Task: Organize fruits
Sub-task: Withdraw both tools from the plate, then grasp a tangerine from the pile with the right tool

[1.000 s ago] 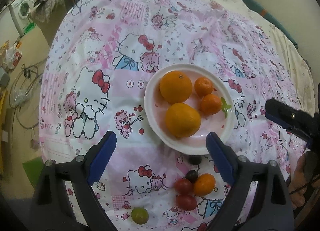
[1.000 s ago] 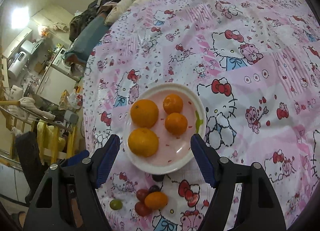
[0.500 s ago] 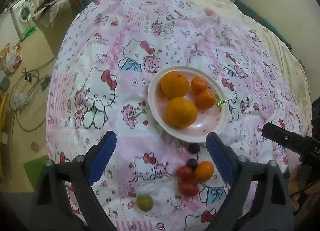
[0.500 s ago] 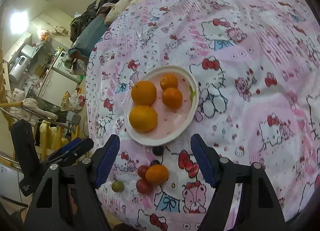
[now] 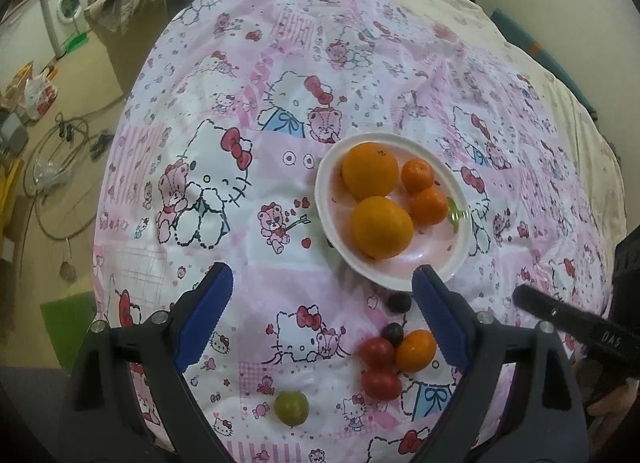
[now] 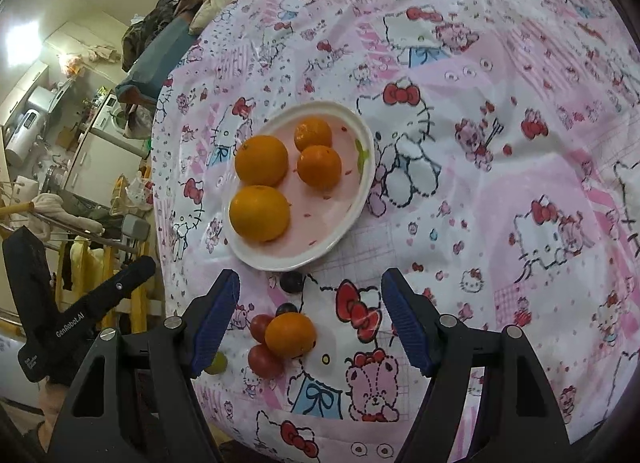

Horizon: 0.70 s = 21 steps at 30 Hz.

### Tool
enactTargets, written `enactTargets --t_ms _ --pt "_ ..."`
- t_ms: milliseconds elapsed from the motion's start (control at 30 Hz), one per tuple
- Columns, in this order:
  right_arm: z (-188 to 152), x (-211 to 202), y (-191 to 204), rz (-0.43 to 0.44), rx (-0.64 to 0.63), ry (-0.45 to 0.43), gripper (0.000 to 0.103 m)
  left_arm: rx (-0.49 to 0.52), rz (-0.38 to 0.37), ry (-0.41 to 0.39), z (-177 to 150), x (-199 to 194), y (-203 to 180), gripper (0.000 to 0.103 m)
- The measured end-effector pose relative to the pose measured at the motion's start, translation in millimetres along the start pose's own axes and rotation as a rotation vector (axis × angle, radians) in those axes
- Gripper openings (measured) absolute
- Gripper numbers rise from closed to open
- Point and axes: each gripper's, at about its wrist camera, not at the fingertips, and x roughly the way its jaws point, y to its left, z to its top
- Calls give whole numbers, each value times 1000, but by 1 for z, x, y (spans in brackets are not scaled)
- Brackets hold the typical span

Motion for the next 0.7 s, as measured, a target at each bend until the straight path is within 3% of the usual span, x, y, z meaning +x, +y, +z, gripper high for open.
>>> enactTargets --t_ms 167,300,467,567,700 --pt "-4 24 6 16 -7 88 76 -33 -3 6 3 -1 7 89" --pt "-14 55 10 46 15 212 66 -63 -21 29 4 3 10 89" --pt "-30 84 26 -7 -66 317 64 -46 -15 35 4 4 7 89" --pt "-38 96 26 -40 -87 350 46 -53 -18 42 4 5 8 89" --pt "-38 93 28 -39 -116 346 44 -48 -19 45 4 6 7 89"
